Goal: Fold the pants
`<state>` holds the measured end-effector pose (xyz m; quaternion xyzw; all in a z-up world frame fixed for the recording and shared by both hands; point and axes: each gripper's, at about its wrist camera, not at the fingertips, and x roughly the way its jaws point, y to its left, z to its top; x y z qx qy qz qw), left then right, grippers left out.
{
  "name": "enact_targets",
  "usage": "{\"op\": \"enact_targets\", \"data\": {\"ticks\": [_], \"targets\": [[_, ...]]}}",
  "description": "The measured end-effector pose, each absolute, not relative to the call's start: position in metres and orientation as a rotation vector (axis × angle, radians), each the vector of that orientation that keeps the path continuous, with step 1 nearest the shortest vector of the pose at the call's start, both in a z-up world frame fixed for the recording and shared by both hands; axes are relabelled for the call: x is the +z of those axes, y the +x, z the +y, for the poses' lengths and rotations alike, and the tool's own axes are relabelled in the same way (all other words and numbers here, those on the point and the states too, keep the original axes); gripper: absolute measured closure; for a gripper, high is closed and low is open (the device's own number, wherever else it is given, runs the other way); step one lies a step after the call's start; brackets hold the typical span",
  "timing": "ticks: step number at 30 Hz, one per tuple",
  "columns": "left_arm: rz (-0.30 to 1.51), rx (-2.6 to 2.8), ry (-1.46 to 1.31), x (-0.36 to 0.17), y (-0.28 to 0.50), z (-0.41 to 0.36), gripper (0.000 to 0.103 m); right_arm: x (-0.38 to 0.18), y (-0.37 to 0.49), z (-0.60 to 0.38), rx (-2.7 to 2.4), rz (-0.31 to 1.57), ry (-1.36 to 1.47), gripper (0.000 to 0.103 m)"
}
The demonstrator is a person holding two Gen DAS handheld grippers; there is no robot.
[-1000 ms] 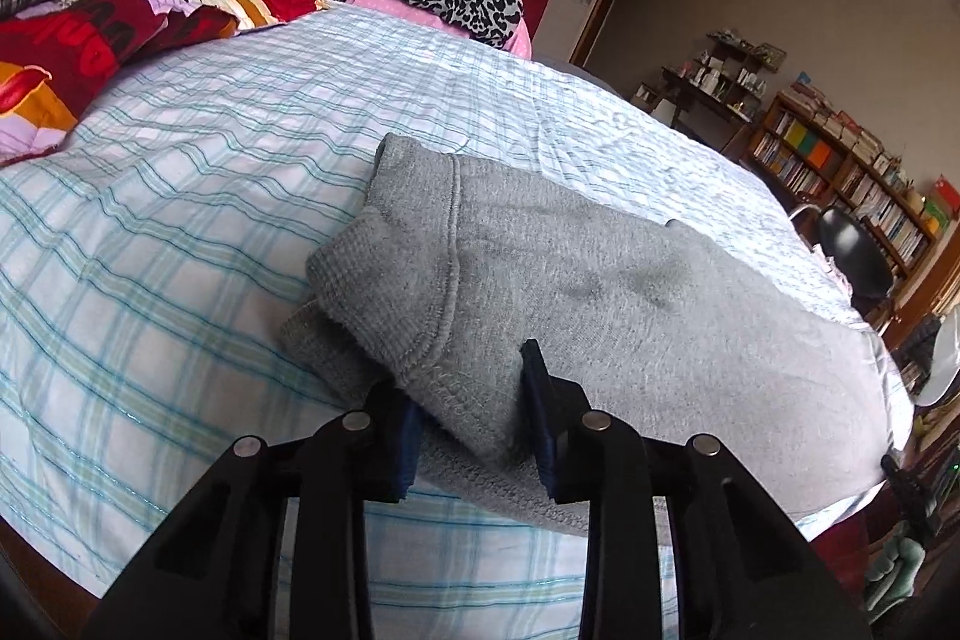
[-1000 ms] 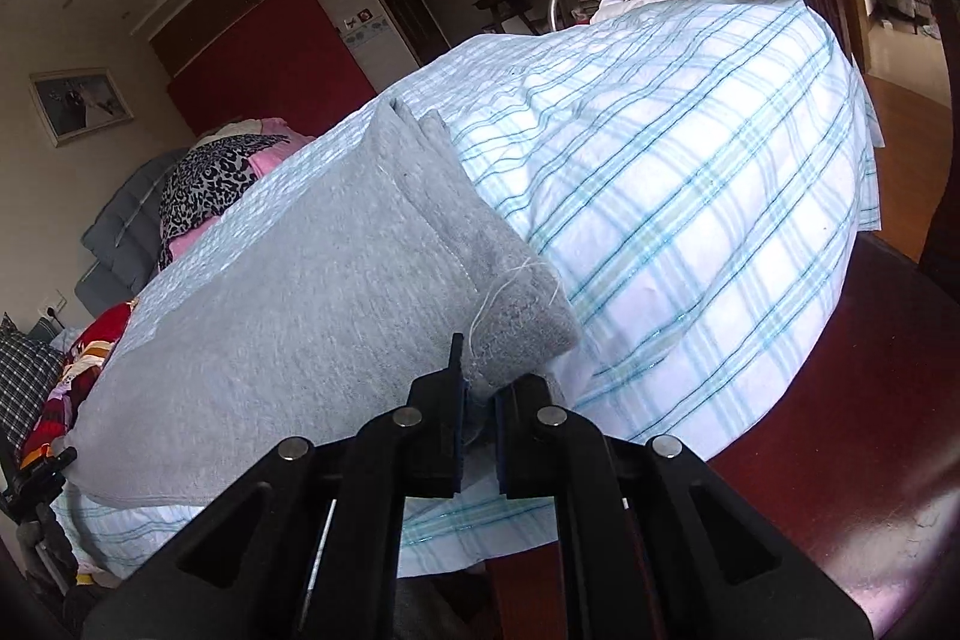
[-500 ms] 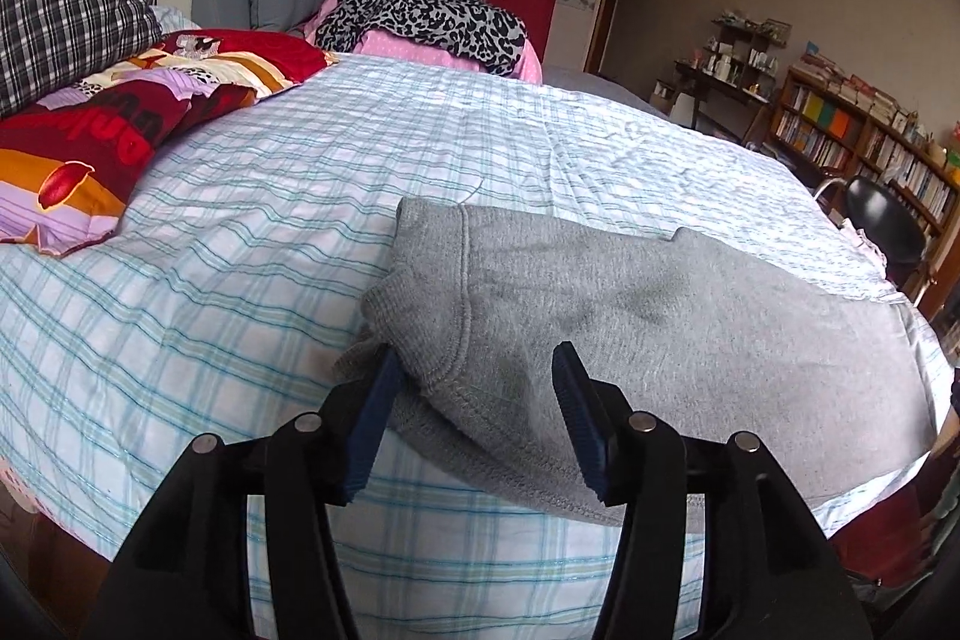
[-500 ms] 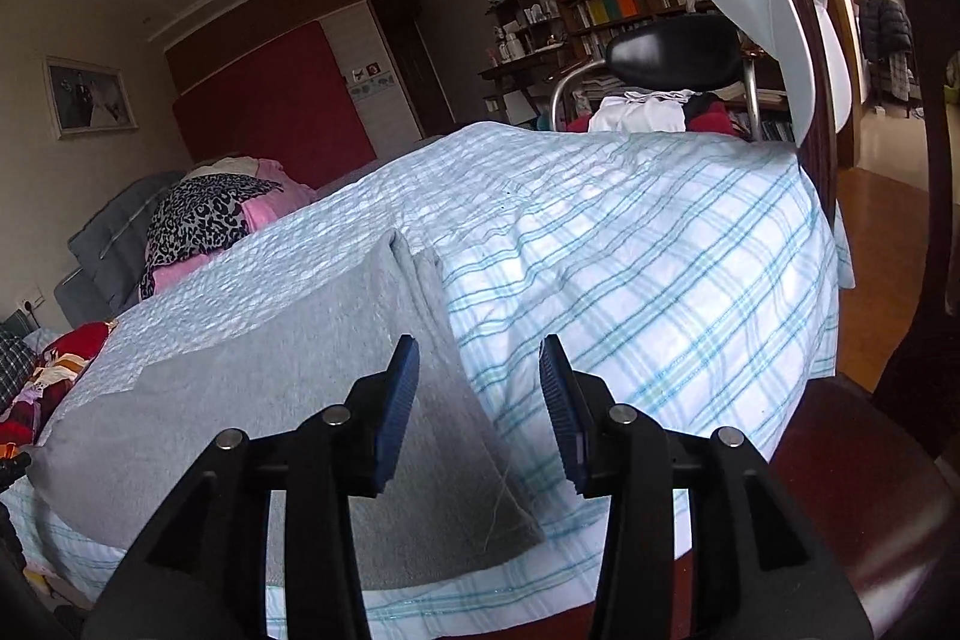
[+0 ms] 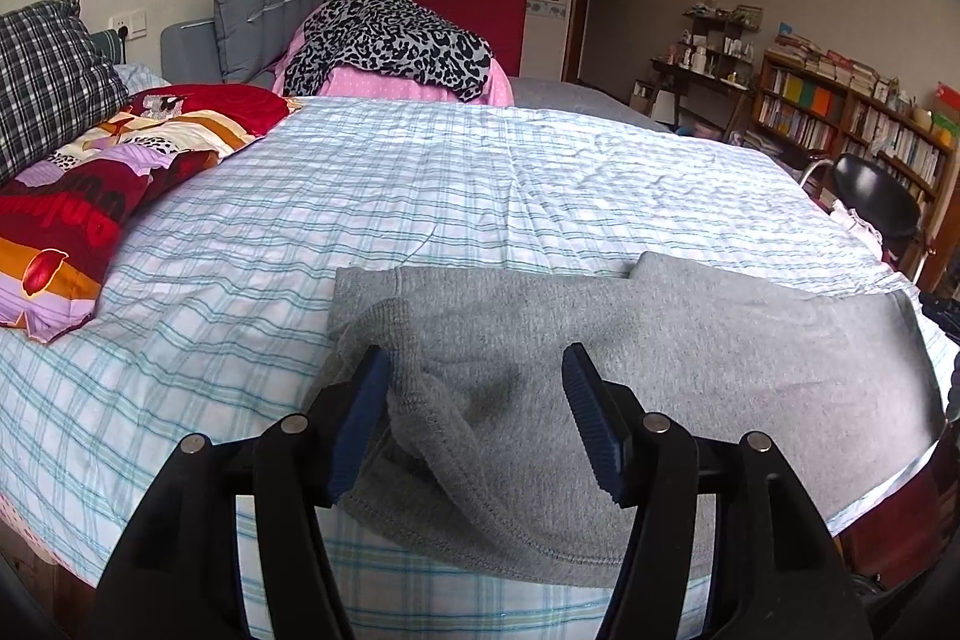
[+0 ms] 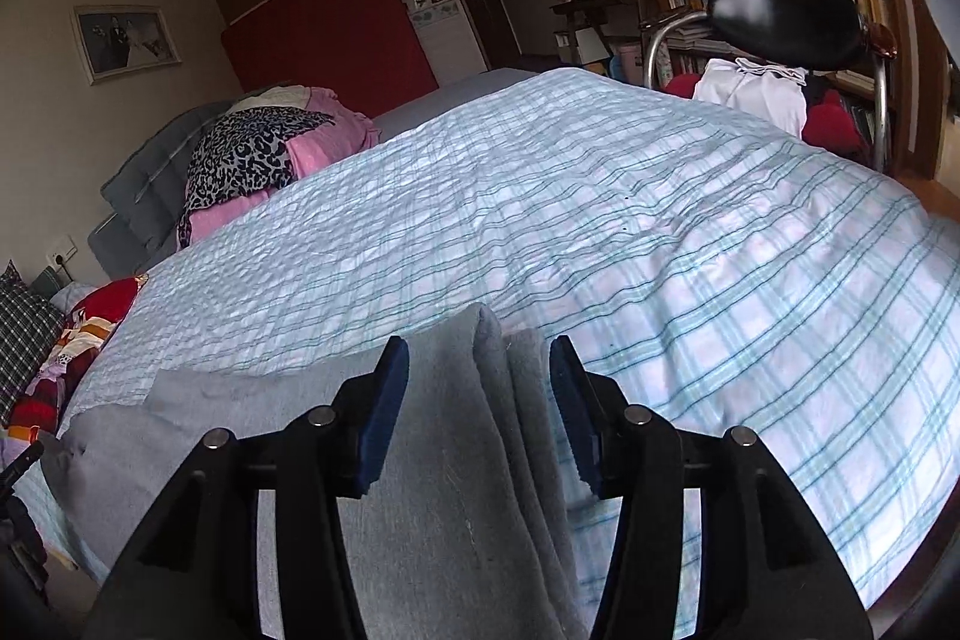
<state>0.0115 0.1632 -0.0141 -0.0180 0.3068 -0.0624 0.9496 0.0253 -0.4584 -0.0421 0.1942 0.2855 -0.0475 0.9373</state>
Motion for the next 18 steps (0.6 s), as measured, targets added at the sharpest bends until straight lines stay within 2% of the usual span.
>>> {"op": "enact_targets", "data": {"ticks": [3, 5, 8, 9, 10, 11, 12, 14, 15, 18], "targets": [[0.627, -0.140, -0.039, -0.013, 0.020, 0.156, 0.038, -0.047, 0.050, -0.461, -0.094, 0.642, 0.398, 0.052], [0.624, -0.156, -0.035, -0.012, 0.027, 0.149, 0.029, -0.054, 0.062, -0.460, -0.097, 0.679, 0.396, 0.052], [0.627, -0.187, -0.013, -0.014, 0.040, 0.134, 0.028, -0.059, 0.071, -0.448, -0.089, 0.703, 0.334, 0.052], [0.631, -0.202, -0.006, -0.015, 0.045, 0.128, 0.027, -0.060, 0.071, -0.442, -0.099, 0.699, 0.295, 0.060], [0.633, -0.217, 0.004, -0.016, 0.049, 0.121, 0.027, -0.060, 0.071, -0.436, -0.117, 0.695, 0.255, 0.073], [0.633, -0.232, 0.015, -0.017, 0.054, 0.113, 0.027, -0.059, 0.071, -0.432, -0.135, 0.694, 0.227, 0.080], [0.634, -0.253, 0.027, -0.019, 0.059, 0.105, 0.027, -0.059, 0.070, -0.431, -0.154, 0.689, 0.213, 0.093], [0.641, -0.291, 0.053, -0.025, 0.069, 0.090, 0.027, -0.057, 0.066, -0.433, -0.194, 0.666, 0.205, 0.094], [0.656, -0.302, 0.067, -0.031, 0.074, 0.083, 0.027, -0.056, 0.065, -0.434, -0.217, 0.655, 0.196, 0.100], [0.724, -0.314, 0.101, -0.054, 0.082, 0.075, 0.027, -0.059, 0.064, -0.438, -0.262, 0.652, 0.178, 0.099]]}}
